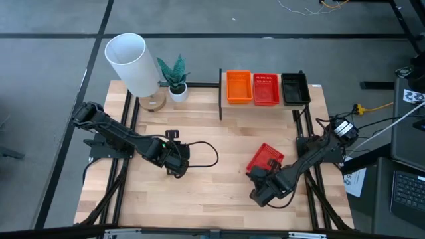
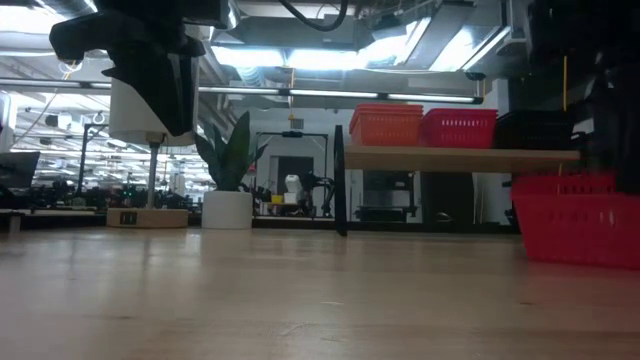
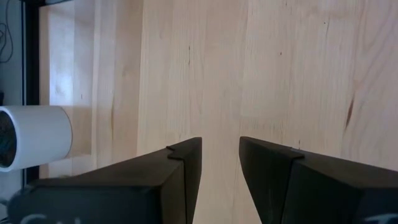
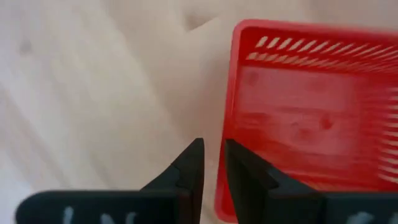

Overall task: Stack baskets on shelf by color
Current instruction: Stack the red basket on top of the red basket on the shelf

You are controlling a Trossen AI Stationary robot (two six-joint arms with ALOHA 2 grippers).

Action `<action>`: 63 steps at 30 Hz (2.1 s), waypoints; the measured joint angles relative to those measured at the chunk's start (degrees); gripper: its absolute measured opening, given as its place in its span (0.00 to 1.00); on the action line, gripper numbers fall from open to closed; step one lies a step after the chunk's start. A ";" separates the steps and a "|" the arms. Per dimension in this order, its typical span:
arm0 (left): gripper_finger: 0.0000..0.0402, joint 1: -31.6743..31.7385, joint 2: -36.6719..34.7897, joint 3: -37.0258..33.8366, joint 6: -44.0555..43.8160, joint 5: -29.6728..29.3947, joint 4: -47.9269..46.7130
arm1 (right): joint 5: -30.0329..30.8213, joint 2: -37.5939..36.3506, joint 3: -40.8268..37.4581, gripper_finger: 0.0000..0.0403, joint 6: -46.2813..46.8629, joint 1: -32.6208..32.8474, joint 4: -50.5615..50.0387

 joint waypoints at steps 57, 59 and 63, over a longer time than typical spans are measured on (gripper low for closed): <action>0.25 0.00 0.02 0.00 1.88 0.00 0.35 | 23.33 -0.14 32.31 0.00 -16.63 1.48 -34.36; 0.25 0.09 0.02 0.01 1.88 -0.01 0.52 | 26.19 -1.39 32.12 0.00 -23.26 -0.47 -34.93; 0.25 0.15 0.04 0.00 1.90 0.02 1.10 | 30.78 -5.69 29.99 0.00 -33.01 -6.93 -35.42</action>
